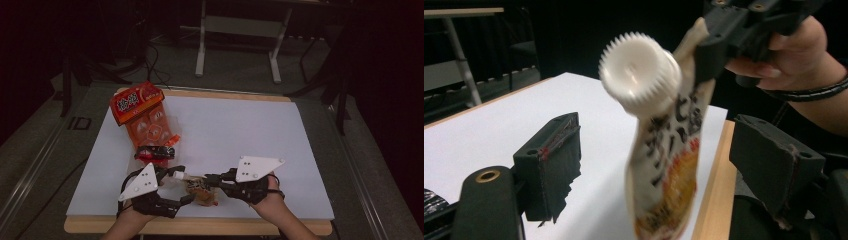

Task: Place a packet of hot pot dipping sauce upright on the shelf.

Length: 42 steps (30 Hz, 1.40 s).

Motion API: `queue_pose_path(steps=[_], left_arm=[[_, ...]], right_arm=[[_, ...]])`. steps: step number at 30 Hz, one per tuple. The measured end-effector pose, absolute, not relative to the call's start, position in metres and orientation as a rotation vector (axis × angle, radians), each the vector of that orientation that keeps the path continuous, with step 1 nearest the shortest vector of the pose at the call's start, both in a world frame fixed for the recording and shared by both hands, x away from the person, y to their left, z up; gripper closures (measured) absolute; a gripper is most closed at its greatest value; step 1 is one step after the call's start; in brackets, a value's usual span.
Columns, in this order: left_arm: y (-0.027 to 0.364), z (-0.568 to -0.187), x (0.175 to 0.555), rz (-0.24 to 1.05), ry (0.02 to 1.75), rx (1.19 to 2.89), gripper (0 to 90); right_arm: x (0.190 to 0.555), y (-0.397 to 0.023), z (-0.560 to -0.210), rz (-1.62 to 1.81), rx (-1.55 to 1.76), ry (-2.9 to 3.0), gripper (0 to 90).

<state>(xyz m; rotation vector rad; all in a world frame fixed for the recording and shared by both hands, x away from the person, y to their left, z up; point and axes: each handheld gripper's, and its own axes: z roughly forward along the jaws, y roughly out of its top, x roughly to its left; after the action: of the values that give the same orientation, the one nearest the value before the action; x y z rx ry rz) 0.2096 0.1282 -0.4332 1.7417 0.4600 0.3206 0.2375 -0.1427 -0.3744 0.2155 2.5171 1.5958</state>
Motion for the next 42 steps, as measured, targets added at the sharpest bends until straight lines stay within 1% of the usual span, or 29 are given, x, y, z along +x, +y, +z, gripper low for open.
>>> queue_pose_path(steps=[2,3,4,5,8,9,10,12,15,19,20,26,28,29,30,33,36,37,39,40,41,42], left_arm=[[0.129,-0.433,0.211,0.305,0.449,1.735,32.1],[0.129,-0.433,0.211,0.305,0.449,1.732,34.3],[0.129,-0.433,0.211,0.305,0.449,1.732,41.1],[0.129,-0.434,0.212,0.286,0.433,1.723,41.1],[0.127,-0.434,0.211,0.281,0.414,1.729,53.1],[0.126,-0.435,0.209,0.292,0.412,1.733,55.2],[0.126,-0.435,0.209,0.298,0.411,1.740,59.5],[0.127,-0.435,0.210,0.285,0.413,1.729,65.3],[0.128,-0.434,0.212,0.274,0.435,1.722,71.2],[0.127,-0.434,0.215,0.254,0.446,1.717,74.8],[0.128,-0.434,0.215,0.246,0.446,1.715,76.9],[0.128,-0.431,0.215,0.237,0.447,1.727,78.5],[0.128,-0.429,0.214,0.251,0.438,1.733,79.5],[0.128,-0.427,0.214,0.263,0.424,1.738,83.3],[0.128,-0.426,0.212,0.277,0.418,1.740,84.9],[0.128,-0.423,0.212,0.278,0.412,1.742,86.0],[0.128,-0.421,0.212,0.280,0.407,1.743,87.0],[0.128,-0.420,0.213,0.275,0.405,1.746,87.2],[0.128,-0.418,0.213,0.290,0.405,1.748,87.6],[0.128,-0.418,0.213,0.290,0.405,1.748,87.7],[0.130,-0.417,0.214,0.299,0.413,1.742,87.7],[0.132,-0.415,0.215,0.306,0.411,1.742,87.9]], right_arm=[[0.238,-0.142,-0.376,1.595,0.213,2.523,89.7],[0.238,-0.142,-0.376,1.594,0.215,2.526,89.7],[0.238,-0.142,-0.376,1.594,0.215,2.526,89.7],[0.238,-0.141,-0.377,1.591,0.213,2.527,89.7],[0.238,-0.141,-0.377,1.589,0.213,2.526,89.7],[0.238,-0.141,-0.377,1.589,0.212,2.528,89.7],[0.238,-0.140,-0.377,1.588,0.209,2.525,89.7],[0.238,-0.141,-0.377,1.584,0.208,2.523,89.7],[0.239,-0.142,-0.377,1.595,0.213,2.526,89.7],[0.238,-0.140,-0.378,1.598,0.211,2.539,89.8],[0.238,-0.140,-0.378,1.591,0.212,2.535,89.7],[0.240,-0.141,-0.379,1.597,0.221,2.539,89.2],[0.241,-0.142,-0.379,1.613,0.226,2.534,88.4],[0.242,-0.142,-0.379,1.616,0.230,2.530,87.9],[0.242,-0.142,-0.379,1.612,0.238,2.520,87.3],[0.243,-0.144,-0.378,1.640,0.250,2.513,87.2],[0.242,-0.144,-0.376,1.624,0.239,2.492,84.7],[0.242,-0.144,-0.375,1.622,0.239,2.488,82.5],[0.243,-0.145,-0.374,1.637,0.246,2.483,71.6],[0.243,-0.145,-0.374,1.637,0.246,2.483,71.6],[0.244,-0.146,-0.374,1.650,0.251,2.477,67.3],[0.245,-0.148,-0.372,1.662,0.261,2.459,56.8]])
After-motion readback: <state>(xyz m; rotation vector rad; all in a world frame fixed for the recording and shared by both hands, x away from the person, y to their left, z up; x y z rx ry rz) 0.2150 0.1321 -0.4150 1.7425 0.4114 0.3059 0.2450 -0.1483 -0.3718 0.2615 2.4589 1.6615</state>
